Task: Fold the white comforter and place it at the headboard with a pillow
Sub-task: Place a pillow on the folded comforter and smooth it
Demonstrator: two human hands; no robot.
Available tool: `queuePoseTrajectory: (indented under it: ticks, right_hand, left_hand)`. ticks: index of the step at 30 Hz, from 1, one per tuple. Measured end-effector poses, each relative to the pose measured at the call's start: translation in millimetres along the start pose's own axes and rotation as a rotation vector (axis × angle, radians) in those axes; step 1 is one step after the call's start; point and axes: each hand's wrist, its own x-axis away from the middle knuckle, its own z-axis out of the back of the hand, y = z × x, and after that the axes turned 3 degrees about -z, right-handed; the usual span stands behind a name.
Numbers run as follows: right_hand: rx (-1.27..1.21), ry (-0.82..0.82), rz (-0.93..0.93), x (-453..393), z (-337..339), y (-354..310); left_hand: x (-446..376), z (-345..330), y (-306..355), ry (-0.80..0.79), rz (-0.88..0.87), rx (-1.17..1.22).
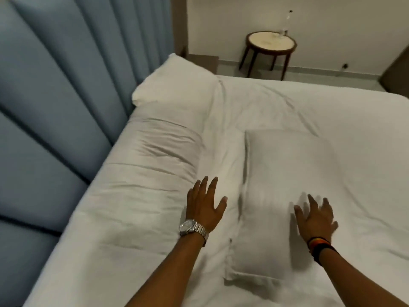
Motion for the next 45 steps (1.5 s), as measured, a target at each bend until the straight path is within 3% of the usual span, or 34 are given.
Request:
queuePoseTrajectory:
  ticks: [4,8,12,15,20,24,28,31,35,37,39,41,45]
  right_hand:
    - [-0.132,-0.117,-0.269,-36,34,79]
    - [-0.387,-0.284,-0.329,-66,37,129]
    - [-0.631,-0.387,-0.372,-93,36,151]
    - [-0.84,-0.411,-0.344,-97,40,148]
    - [-1.063,-0.258,-0.18,-67,78,101]
    - [-1.194,-0.238,-0.055,-31,128,35]
    - [-1.322,-0.326,0.078,43,142,-53]
    - [-1.362,-0.384,0.181,112,127,-125]
    - [-1.191,-0.499,0.239,203,62,-186]
    - [-1.014,-0.654,0.186,240,20,-200]
    - [-0.819,-0.774,0.139,271,-18,-218]
    - [-0.636,-0.71,0.177,287,-47,-243]
    - [-0.311,-0.304,0.469,268,-76,-297]
  left_hand:
    - [-13,-79,61,-0.158,0.086,0.08]
    - [-27,-153,103,-0.314,0.33,0.29]
    - [-42,-188,114,-0.241,0.567,0.586]
    - [-52,-176,125,-0.138,0.603,0.704]
    - [-63,-111,183,0.182,0.413,0.791]
    - [-55,-5,204,0.295,0.222,0.847]
    - [-15,129,178,0.438,0.095,0.718]
    - [25,230,128,0.501,0.166,0.488]
    - [77,313,16,0.421,0.377,0.138]
    - [94,318,-47,0.275,0.537,-0.129]
    - [109,301,-102,0.159,0.62,-0.192]
    - [116,269,-142,0.116,0.569,-0.159]
    - [112,207,-181,0.225,0.367,-0.204]
